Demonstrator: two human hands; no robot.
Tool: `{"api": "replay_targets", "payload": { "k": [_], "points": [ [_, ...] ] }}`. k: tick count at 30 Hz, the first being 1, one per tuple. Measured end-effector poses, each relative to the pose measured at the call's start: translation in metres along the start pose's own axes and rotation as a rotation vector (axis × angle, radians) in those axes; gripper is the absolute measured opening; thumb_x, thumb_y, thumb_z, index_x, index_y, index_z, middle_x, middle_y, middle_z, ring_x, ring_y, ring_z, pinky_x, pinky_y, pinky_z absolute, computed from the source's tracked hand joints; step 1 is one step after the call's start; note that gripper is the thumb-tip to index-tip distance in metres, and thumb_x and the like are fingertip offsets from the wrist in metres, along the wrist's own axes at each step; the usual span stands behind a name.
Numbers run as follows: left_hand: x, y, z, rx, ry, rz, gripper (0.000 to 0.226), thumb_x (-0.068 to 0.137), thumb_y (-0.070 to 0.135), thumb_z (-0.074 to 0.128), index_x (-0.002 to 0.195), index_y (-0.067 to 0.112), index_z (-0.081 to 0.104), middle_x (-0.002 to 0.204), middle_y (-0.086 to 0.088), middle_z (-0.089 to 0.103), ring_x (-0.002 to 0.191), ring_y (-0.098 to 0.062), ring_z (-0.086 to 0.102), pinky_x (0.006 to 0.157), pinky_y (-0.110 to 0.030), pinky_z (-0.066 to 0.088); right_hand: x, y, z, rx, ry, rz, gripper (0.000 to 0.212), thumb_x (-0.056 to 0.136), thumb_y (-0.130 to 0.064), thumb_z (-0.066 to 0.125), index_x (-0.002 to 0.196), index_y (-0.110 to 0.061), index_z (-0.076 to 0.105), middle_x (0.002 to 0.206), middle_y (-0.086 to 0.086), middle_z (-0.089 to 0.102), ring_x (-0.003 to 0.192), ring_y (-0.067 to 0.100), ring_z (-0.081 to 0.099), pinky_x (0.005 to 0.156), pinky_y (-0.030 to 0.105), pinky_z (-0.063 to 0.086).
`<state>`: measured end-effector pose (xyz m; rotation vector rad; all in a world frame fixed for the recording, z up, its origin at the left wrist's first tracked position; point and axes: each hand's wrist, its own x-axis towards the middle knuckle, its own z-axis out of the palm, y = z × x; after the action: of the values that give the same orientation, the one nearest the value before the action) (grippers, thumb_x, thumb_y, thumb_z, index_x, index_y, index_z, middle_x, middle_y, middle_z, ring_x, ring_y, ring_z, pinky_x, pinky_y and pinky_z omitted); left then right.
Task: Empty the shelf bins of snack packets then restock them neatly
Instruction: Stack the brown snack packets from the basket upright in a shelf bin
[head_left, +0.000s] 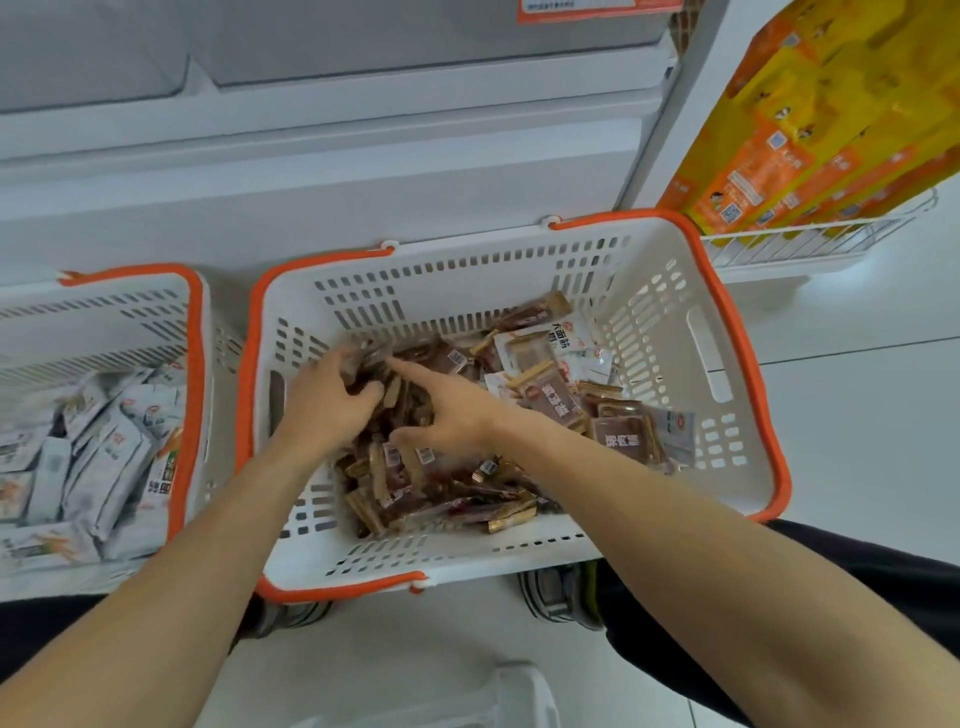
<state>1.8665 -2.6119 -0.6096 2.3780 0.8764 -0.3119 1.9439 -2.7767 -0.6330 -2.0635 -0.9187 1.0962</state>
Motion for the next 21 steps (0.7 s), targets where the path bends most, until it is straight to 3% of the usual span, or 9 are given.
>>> {"api": "replay_targets", "payload": {
  "k": [3,5,7,9,10,12,14,16,21],
  "points": [
    [-0.002,-0.012,0.009,0.146,-0.122,0.083,0.071,0.088,0.039,0.070,0.150,0.022,0.038,0.151,-0.015,0.037,0.133,-0.034,0.042,0.110,-0.043,0.037,-0.007,0.023,-0.024,0.020,0.236,0.101,0.068,0.091,-0.033,0.070,0.151,-0.027,0.040,0.129,0.001,0.063,0.105,0.015,0.063,0.100,0.039,0.053],
    [-0.004,-0.018,0.017,0.131,-0.170,0.117,0.079,0.086,0.038,0.073,0.153,0.026,0.032,0.157,-0.013,0.026,0.137,-0.033,0.038,0.112,-0.042,0.036,-0.012,0.046,-0.047,-0.055,0.310,0.244,0.069,0.086,-0.042,0.075,0.146,-0.027,0.045,0.132,0.002,0.062,0.117,0.019,0.059,0.103,0.038,0.049],
    [-0.006,-0.021,0.025,0.141,-0.209,0.123,0.083,0.085,0.036,0.075,0.154,0.028,0.028,0.159,-0.011,0.019,0.141,-0.032,0.033,0.114,-0.042,0.034,-0.018,0.072,-0.059,-0.223,0.210,0.449,0.097,0.073,-0.062,0.078,0.153,-0.033,0.032,0.153,0.010,0.042,0.144,0.034,0.036,0.114,0.050,0.038],
    [-0.008,-0.018,0.034,0.148,-0.135,0.143,0.080,0.084,0.034,0.074,0.152,0.028,0.032,0.158,-0.010,0.019,0.144,-0.034,0.026,0.118,-0.049,0.028,-0.023,0.090,-0.058,-0.291,0.075,0.573,0.121,0.061,-0.072,0.081,0.157,-0.041,0.014,0.166,0.012,0.008,0.152,0.043,0.005,0.119,0.062,0.024],
    [-0.009,-0.014,0.038,0.122,-0.065,0.162,0.075,0.084,0.032,0.073,0.149,0.026,0.037,0.157,-0.009,0.022,0.145,-0.033,0.022,0.119,-0.051,0.024,-0.025,0.093,-0.053,-0.286,0.034,0.602,0.125,0.060,-0.071,0.083,0.156,-0.043,0.009,0.167,0.012,-0.001,0.152,0.045,0.002,0.118,0.064,0.023],
    [-0.010,-0.001,0.047,0.045,0.032,0.247,0.064,0.084,0.025,0.070,0.144,0.022,0.047,0.153,-0.006,0.030,0.146,-0.027,0.018,0.122,-0.049,0.014,-0.025,0.091,-0.040,-0.294,0.080,0.612,0.120,0.062,-0.062,0.086,0.155,-0.039,0.014,0.164,0.014,0.011,0.147,0.046,0.022,0.112,0.061,0.036],
    [-0.010,0.014,0.057,-0.019,0.042,0.365,0.056,0.086,0.022,0.068,0.140,0.019,0.053,0.149,-0.004,0.038,0.144,-0.022,0.023,0.123,-0.048,0.016,-0.022,0.079,-0.031,-0.297,0.216,0.544,0.098,0.068,-0.045,0.089,0.148,-0.029,0.035,0.146,0.012,0.043,0.127,0.038,0.051,0.101,0.052,0.051],
    [-0.009,0.027,0.068,-0.039,0.007,0.442,0.056,0.089,0.028,0.068,0.141,0.018,0.051,0.148,-0.002,0.040,0.144,-0.021,0.026,0.123,-0.045,0.020,-0.017,0.069,-0.024,-0.256,0.244,0.425,0.078,0.075,-0.029,0.084,0.142,-0.024,0.047,0.133,0.008,0.053,0.115,0.031,0.060,0.097,0.044,0.053],
    [0.005,0.039,0.091,0.030,-0.179,0.508,0.081,0.093,0.045,0.065,0.158,0.020,0.023,0.165,-0.004,0.018,0.152,-0.023,0.013,0.124,-0.044,0.015,-0.017,0.069,-0.044,0.094,-0.029,0.327,0.111,0.067,-0.015,0.088,0.157,-0.028,0.024,0.149,0.002,0.048,0.121,0.028,0.060,0.100,0.047,0.053]
  ]
}}
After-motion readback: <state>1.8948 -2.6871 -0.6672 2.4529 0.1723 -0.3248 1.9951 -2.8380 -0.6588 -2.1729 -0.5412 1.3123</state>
